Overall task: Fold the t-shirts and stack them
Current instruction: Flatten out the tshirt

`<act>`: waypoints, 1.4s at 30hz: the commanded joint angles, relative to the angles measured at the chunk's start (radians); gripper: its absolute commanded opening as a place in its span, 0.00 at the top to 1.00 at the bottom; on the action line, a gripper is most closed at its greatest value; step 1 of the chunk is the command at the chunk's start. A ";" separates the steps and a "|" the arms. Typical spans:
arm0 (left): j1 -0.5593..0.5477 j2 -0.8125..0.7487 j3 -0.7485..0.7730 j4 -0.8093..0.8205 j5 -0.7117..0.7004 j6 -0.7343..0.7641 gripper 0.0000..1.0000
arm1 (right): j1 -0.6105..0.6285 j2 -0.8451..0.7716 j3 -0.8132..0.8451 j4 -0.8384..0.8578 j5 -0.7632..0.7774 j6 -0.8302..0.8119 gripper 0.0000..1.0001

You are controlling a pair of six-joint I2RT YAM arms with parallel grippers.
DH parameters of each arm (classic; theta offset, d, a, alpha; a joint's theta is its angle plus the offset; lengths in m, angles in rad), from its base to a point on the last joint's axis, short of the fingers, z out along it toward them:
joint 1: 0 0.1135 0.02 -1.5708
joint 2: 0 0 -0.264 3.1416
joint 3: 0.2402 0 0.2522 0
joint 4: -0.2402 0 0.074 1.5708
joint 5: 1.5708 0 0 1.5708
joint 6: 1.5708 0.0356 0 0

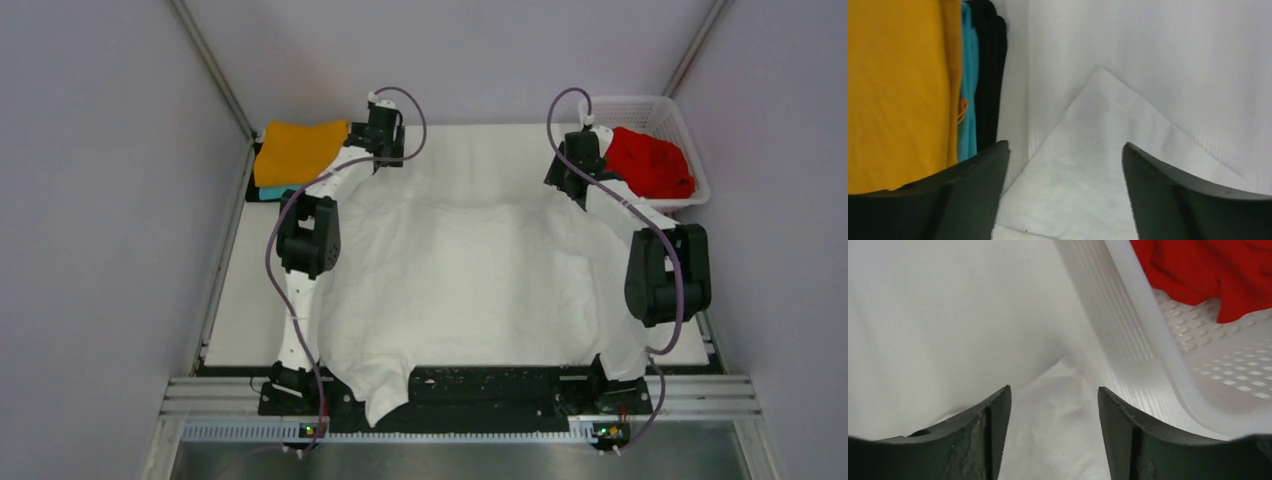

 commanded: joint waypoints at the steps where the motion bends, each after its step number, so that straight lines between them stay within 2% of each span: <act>1: 0.007 0.037 0.225 -0.056 0.056 -0.060 0.02 | -0.015 0.124 0.181 0.007 -0.039 0.015 0.28; 4: 0.007 -0.016 0.144 0.001 0.070 -0.059 0.01 | -0.014 0.124 0.196 -0.022 -0.049 0.004 0.13; 7: 0.008 -0.080 0.084 -0.010 0.057 -0.086 0.01 | -0.014 0.088 0.169 -0.045 -0.080 -0.002 0.02; 12: 0.008 -0.229 -0.071 -0.114 0.090 -0.215 0.01 | -0.014 -0.004 0.052 -0.086 -0.189 -0.018 0.01; 18: 0.007 -0.442 -0.436 -0.068 0.229 -0.318 0.01 | -0.005 -0.094 -0.103 -0.096 -0.317 -0.032 0.01; 22: 0.007 -0.467 -0.547 -0.061 0.293 -0.340 0.01 | 0.005 -0.095 -0.181 -0.089 -0.333 -0.029 0.01; 27: 0.007 -0.366 -0.501 -0.160 0.305 -0.376 0.01 | 0.006 -0.071 -0.227 -0.083 -0.314 -0.024 0.01; 34: 0.007 -0.187 -0.388 -0.192 0.363 -0.383 0.01 | 0.006 0.021 -0.214 -0.069 -0.270 -0.014 0.01; 42: 0.024 0.030 -0.159 -0.284 0.378 -0.362 0.01 | -0.010 0.150 -0.127 -0.055 -0.231 0.018 0.01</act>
